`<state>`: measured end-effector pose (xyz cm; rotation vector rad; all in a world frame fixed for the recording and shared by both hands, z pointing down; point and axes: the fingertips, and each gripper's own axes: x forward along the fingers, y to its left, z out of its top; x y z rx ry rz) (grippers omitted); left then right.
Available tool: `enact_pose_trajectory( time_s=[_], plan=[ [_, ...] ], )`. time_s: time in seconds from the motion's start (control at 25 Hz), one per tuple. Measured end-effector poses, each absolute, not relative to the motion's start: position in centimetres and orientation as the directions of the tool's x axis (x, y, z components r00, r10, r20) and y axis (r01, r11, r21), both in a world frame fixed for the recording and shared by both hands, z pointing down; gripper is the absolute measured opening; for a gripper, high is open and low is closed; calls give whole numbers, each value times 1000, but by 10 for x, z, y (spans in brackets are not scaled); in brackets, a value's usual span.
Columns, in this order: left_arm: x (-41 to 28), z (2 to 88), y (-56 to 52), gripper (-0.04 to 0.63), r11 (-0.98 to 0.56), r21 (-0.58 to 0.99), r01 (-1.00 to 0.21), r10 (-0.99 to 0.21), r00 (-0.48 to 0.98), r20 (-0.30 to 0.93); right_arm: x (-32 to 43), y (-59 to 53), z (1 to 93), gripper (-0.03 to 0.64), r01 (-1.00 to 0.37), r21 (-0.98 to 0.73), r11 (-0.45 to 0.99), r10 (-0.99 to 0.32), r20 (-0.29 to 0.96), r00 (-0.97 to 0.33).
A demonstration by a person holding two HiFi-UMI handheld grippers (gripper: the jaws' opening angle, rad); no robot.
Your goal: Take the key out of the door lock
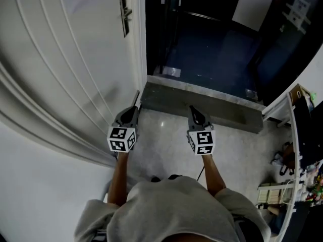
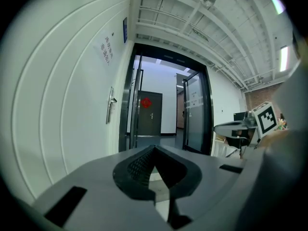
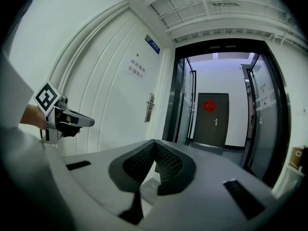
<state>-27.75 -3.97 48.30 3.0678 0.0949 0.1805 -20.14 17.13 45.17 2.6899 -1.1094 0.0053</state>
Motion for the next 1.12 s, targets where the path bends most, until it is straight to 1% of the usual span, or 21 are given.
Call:
enact_pose_trajectory(
  time_s=[0.4,0.64,0.84,1.12],
  plan=[
    [-226,494,-48,17,-994,59,87,95,984,153,-153,162,466,22,-691,181,-700,-684,108,721],
    [-205,503,-56,17,-997,49,68,75,985,156,-128,148,478,23,-713,177,-679,-707,102,699],
    [-129,497,-84,16,-998,45,40,47,987,157,-50,125,477,23,-719,172,-673,-716,94,692],
    [3,468,-116,17,-999,30,38,42,989,141,79,91,454,23,-726,163,-668,-724,79,685]
  ],
)
